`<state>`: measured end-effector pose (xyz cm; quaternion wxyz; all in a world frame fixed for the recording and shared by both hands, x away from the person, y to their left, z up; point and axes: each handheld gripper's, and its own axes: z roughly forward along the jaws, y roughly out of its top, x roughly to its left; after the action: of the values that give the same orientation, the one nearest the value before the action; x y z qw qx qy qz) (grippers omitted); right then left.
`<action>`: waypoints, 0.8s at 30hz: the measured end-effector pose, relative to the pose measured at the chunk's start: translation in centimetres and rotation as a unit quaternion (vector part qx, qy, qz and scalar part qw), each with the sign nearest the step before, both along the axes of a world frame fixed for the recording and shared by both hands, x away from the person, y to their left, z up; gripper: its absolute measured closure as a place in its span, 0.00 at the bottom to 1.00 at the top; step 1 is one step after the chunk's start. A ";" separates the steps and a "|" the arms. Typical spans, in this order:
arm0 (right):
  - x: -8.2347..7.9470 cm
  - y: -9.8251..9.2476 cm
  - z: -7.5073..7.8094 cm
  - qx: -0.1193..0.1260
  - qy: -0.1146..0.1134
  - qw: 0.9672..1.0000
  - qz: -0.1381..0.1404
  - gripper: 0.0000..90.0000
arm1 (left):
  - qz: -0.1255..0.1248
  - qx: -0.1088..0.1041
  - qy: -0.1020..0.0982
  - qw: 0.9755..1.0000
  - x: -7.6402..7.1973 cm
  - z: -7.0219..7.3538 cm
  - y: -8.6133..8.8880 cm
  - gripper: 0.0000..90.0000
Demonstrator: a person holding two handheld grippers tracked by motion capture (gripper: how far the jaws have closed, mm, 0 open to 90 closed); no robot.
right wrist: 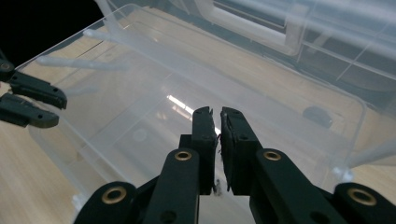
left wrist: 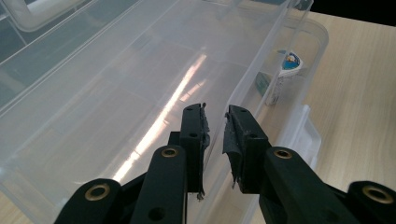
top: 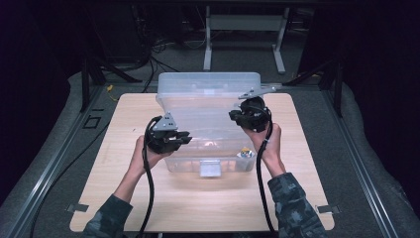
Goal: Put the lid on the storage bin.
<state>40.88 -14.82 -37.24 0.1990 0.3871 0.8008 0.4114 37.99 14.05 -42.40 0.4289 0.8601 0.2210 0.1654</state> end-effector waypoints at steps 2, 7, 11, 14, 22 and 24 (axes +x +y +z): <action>0.0 0.1 0.1 0.001 -0.008 1.000 -0.007 0.97 | -0.002 0.004 0.004 1.000 -0.2 -0.2 0.0 0.85; -0.7 0.3 -0.3 0.022 -0.027 0.999 -0.011 1.00 | -0.006 0.006 0.013 1.000 -0.6 -0.8 0.1 0.84; -1.2 0.7 -1.0 0.009 -0.019 1.000 -0.019 1.00 | -0.002 -0.008 0.018 1.000 -0.8 -1.2 0.2 0.80; -1.5 1.0 -1.2 0.009 -0.019 1.000 -0.010 1.00 | -0.003 -0.018 0.027 0.999 -1.0 -1.1 0.6 0.74; -2.1 0.8 -1.7 0.013 -0.005 1.000 -0.003 1.00 | 0.031 -0.040 0.025 0.998 -2.5 -1.0 2.8 0.44; -2.2 0.8 -1.9 0.012 -0.006 1.000 -0.003 1.00 | 0.038 -0.048 0.017 0.998 -2.9 -0.8 3.4 0.40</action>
<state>38.67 -14.05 -39.14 0.2003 0.3896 0.7933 0.4228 35.07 17.47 -43.23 0.4589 0.8323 0.2690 0.1561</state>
